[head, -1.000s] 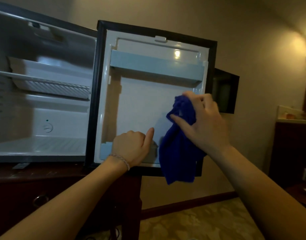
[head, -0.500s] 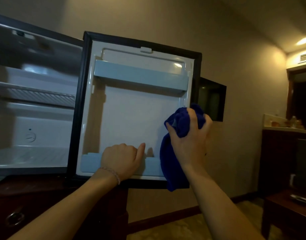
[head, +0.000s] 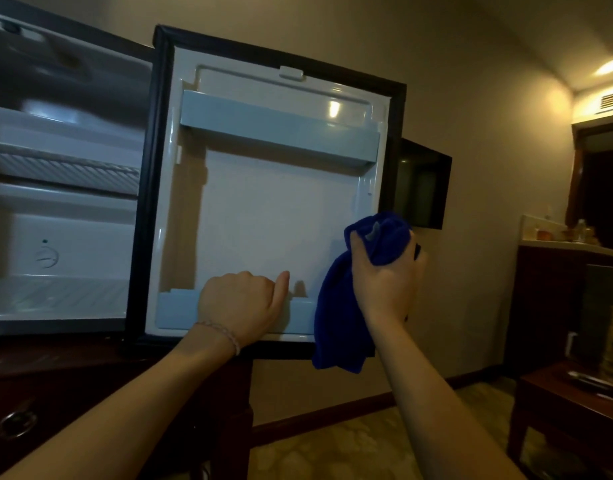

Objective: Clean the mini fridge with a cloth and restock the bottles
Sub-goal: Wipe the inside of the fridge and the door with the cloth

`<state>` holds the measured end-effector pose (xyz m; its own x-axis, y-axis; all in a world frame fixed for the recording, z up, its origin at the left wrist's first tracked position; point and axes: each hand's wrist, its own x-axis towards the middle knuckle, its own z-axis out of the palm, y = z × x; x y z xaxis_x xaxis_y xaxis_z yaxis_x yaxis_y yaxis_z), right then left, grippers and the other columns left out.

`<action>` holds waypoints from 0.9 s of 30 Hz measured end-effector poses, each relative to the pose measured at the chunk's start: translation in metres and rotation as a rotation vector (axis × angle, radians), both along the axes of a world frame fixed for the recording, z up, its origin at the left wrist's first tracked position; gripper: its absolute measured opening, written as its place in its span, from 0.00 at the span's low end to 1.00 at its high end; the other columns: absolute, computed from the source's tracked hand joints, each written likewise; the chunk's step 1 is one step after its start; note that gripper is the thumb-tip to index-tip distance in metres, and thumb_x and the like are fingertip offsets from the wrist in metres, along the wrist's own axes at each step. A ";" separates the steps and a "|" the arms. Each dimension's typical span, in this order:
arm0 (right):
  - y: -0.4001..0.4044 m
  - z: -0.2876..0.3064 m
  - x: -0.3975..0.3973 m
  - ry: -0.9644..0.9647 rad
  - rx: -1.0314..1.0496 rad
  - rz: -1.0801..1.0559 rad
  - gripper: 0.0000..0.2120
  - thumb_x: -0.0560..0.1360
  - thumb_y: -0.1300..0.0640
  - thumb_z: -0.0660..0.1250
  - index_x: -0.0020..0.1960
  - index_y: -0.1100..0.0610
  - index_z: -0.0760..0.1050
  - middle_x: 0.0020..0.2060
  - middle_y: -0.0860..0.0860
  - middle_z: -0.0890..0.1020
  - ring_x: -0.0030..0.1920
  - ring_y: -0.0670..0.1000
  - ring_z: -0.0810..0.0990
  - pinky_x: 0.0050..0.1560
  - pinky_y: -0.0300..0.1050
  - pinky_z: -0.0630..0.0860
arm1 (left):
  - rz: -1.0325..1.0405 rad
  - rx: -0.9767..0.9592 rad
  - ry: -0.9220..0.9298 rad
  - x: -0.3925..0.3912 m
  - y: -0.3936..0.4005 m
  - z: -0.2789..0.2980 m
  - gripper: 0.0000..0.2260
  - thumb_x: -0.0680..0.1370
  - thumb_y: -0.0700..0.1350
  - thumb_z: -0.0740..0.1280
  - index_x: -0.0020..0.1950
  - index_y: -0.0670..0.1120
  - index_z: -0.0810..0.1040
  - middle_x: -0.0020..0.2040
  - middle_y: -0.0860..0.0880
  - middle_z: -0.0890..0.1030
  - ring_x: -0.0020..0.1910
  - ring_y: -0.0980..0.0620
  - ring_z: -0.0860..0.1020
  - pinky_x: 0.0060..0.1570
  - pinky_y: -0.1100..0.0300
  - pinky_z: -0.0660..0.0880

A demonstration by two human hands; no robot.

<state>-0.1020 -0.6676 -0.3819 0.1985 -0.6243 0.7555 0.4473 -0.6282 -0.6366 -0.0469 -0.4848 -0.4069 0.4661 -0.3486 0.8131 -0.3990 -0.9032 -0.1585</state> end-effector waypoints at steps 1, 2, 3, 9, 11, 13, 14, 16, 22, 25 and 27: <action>0.000 0.005 0.000 0.009 0.000 0.001 0.32 0.72 0.39 0.74 0.70 0.48 0.67 0.63 0.50 0.71 0.53 0.46 0.72 0.50 0.41 0.71 | 0.000 -0.015 -0.024 0.001 0.000 -0.001 0.25 0.84 0.58 0.51 0.31 0.50 0.69 0.25 0.53 0.65 0.24 0.51 0.65 0.27 0.61 0.60; -0.001 0.010 0.001 0.018 -0.004 -0.002 0.31 0.72 0.39 0.74 0.69 0.48 0.67 0.63 0.50 0.71 0.53 0.46 0.72 0.51 0.42 0.70 | -0.001 -0.020 -0.042 0.002 0.000 -0.002 0.24 0.83 0.58 0.53 0.29 0.50 0.67 0.24 0.53 0.63 0.22 0.51 0.63 0.26 0.61 0.57; -0.001 0.014 0.002 0.024 -0.010 -0.009 0.29 0.72 0.40 0.74 0.68 0.47 0.68 0.63 0.50 0.71 0.53 0.46 0.72 0.51 0.43 0.70 | -0.002 -0.028 -0.047 0.003 0.000 -0.003 0.24 0.83 0.58 0.54 0.28 0.50 0.66 0.23 0.53 0.62 0.21 0.51 0.63 0.25 0.62 0.56; 0.000 0.058 0.000 -0.009 -0.097 -0.074 0.25 0.72 0.43 0.75 0.63 0.47 0.69 0.64 0.51 0.71 0.50 0.46 0.71 0.53 0.44 0.70 | -0.029 -0.021 -0.077 0.003 0.002 -0.004 0.26 0.82 0.57 0.53 0.28 0.49 0.71 0.23 0.54 0.59 0.21 0.50 0.63 0.24 0.62 0.52; 0.000 0.081 -0.004 -0.054 -0.129 -0.086 0.25 0.72 0.44 0.75 0.64 0.48 0.70 0.64 0.51 0.71 0.52 0.46 0.72 0.55 0.45 0.72 | -0.056 -0.090 -0.074 0.000 0.004 0.000 0.25 0.78 0.57 0.59 0.22 0.49 0.66 0.21 0.55 0.53 0.18 0.51 0.55 0.26 0.66 0.47; 0.001 0.097 -0.005 -0.082 -0.137 -0.099 0.26 0.72 0.44 0.75 0.65 0.49 0.70 0.64 0.52 0.71 0.54 0.47 0.72 0.57 0.45 0.72 | -0.082 -0.140 -0.106 0.004 0.003 0.000 0.26 0.76 0.57 0.58 0.20 0.49 0.63 0.19 0.55 0.53 0.16 0.51 0.54 0.28 0.68 0.45; 0.001 0.101 -0.005 -0.088 -0.130 -0.099 0.27 0.72 0.45 0.75 0.66 0.49 0.70 0.64 0.52 0.71 0.54 0.47 0.72 0.56 0.45 0.72 | -0.092 -0.137 -0.100 0.005 0.004 0.000 0.26 0.76 0.58 0.57 0.19 0.49 0.64 0.18 0.54 0.57 0.14 0.50 0.57 0.29 0.67 0.45; -0.001 0.100 -0.002 -0.090 -0.104 -0.075 0.29 0.71 0.46 0.76 0.68 0.50 0.70 0.64 0.52 0.72 0.54 0.46 0.71 0.54 0.44 0.71 | -0.124 -0.128 -0.095 0.005 0.003 0.000 0.26 0.76 0.57 0.55 0.19 0.48 0.68 0.16 0.51 0.64 0.13 0.48 0.63 0.29 0.67 0.45; -0.004 0.067 0.005 -0.056 -0.056 -0.021 0.33 0.70 0.48 0.77 0.70 0.46 0.66 0.66 0.49 0.70 0.56 0.46 0.73 0.52 0.42 0.72 | -0.190 -0.133 -0.094 0.009 0.003 -0.002 0.26 0.76 0.57 0.55 0.19 0.48 0.69 0.16 0.51 0.65 0.13 0.49 0.64 0.31 0.68 0.43; -0.006 0.046 0.011 -0.006 -0.024 -0.008 0.34 0.69 0.48 0.77 0.70 0.44 0.65 0.65 0.48 0.71 0.58 0.48 0.75 0.54 0.44 0.73 | -0.181 -0.092 -0.112 0.012 0.003 -0.003 0.24 0.75 0.56 0.61 0.20 0.48 0.72 0.17 0.50 0.66 0.13 0.50 0.59 0.32 0.67 0.43; -0.008 0.031 0.015 0.011 0.014 0.018 0.34 0.68 0.49 0.78 0.69 0.43 0.66 0.63 0.47 0.73 0.58 0.48 0.76 0.56 0.46 0.75 | -0.172 -0.068 -0.090 0.011 0.004 -0.002 0.22 0.75 0.54 0.66 0.22 0.48 0.74 0.17 0.50 0.66 0.17 0.52 0.53 0.31 0.67 0.43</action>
<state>-0.0868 -0.6759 -0.3509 0.2176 -0.6313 0.7443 0.4516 -0.6110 -0.6502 -0.0361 -0.4808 -0.4092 0.3283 -0.3600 0.8733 -0.5356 -0.8325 -0.1418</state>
